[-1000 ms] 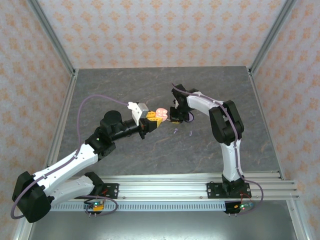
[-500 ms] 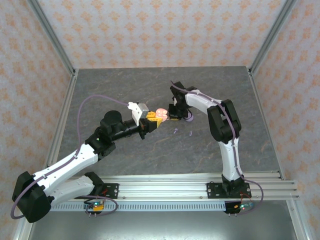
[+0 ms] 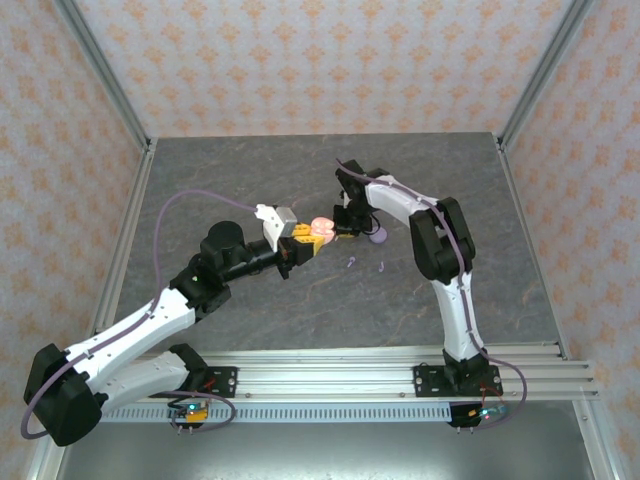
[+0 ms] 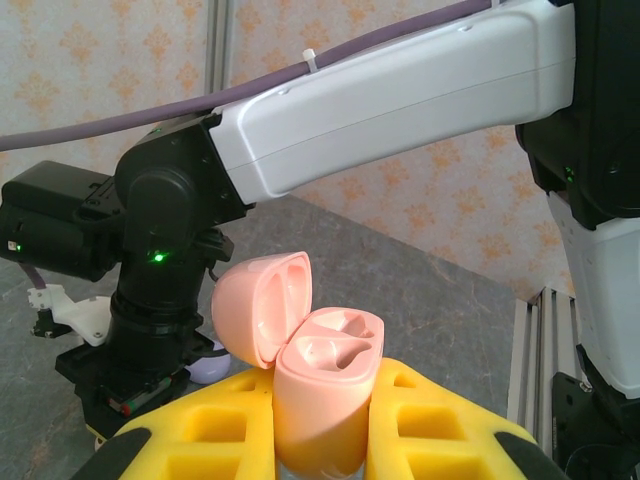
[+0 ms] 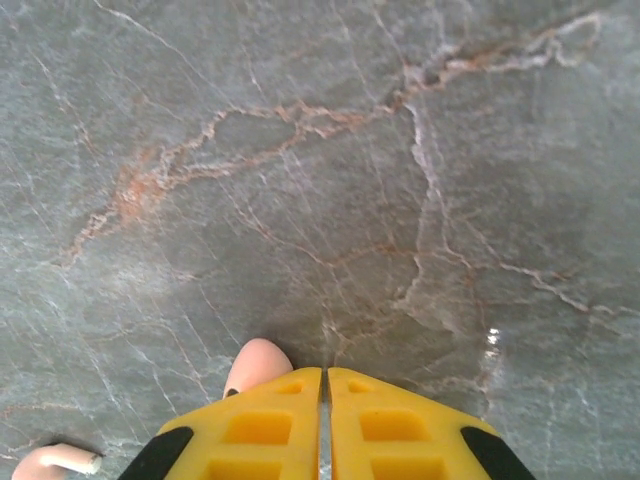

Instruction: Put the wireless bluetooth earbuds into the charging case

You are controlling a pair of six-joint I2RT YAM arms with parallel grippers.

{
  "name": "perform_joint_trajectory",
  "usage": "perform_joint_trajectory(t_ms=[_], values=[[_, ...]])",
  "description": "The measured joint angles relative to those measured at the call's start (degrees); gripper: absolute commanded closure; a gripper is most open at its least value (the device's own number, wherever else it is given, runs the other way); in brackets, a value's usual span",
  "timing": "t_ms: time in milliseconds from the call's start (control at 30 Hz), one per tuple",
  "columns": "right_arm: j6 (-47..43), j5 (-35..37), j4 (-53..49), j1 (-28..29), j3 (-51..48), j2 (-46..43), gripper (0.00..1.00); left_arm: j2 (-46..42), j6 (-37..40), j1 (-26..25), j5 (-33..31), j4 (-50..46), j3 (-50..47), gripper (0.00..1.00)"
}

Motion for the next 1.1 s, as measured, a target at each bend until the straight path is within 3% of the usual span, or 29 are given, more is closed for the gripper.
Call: perform_joint_trajectory(t_ms=[533,933,1100], values=[[-0.74,1.64,-0.59,0.22,0.79,-0.33,0.83,-0.26,0.02,0.00,-0.02,-0.11,0.00,0.96],[1.53,-0.83,0.13,0.50,0.00,-4.11,0.61,-0.26,0.02,0.00,-0.02,-0.13,0.00,0.96],[3.13,0.28,0.07,1.11,0.02,-4.04,0.58,-0.26,0.02,0.00,-0.02,-0.13,0.00,0.96]])
